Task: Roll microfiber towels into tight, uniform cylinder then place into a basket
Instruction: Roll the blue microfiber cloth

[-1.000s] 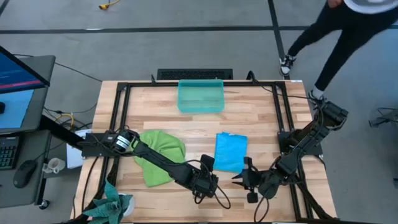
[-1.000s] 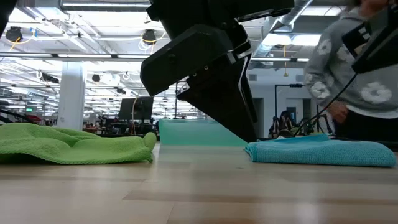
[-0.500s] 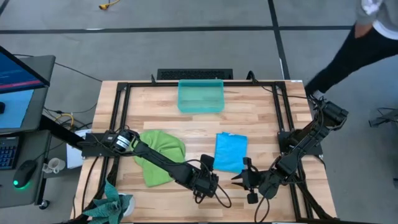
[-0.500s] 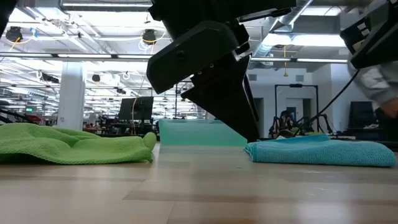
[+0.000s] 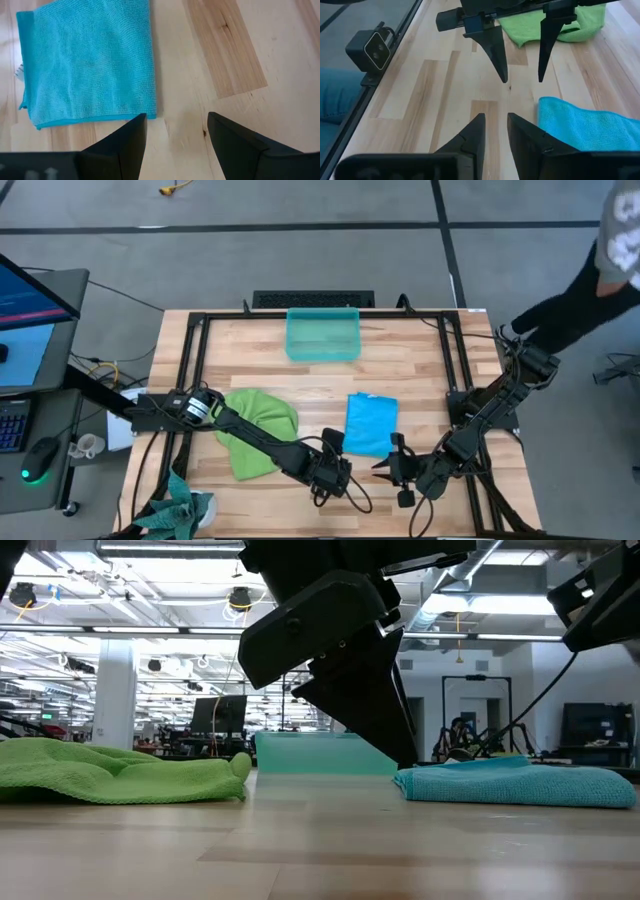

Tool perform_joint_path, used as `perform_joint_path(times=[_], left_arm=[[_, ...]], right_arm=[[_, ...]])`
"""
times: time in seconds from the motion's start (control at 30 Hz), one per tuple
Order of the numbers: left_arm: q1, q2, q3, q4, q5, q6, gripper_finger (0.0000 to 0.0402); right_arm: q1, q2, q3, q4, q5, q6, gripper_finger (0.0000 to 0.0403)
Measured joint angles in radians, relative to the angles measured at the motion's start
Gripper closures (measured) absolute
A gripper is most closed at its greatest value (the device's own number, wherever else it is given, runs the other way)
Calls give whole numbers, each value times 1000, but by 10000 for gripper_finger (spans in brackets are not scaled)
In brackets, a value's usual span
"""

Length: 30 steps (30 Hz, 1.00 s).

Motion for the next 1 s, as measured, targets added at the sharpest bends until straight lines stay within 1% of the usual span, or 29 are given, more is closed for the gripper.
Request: perform_joint_path(times=[0.27,0.4,1.0], left_arm=[[0,0,0,0,0,-14,198],[0,0,0,0,0,-14,198],[0,0,0,-10,0,-22,198]], right_arm=[[1,0,0,0,-1,0,262],[1,0,0,0,-1,0,252],[1,0,0,-4,-1,12,247]])
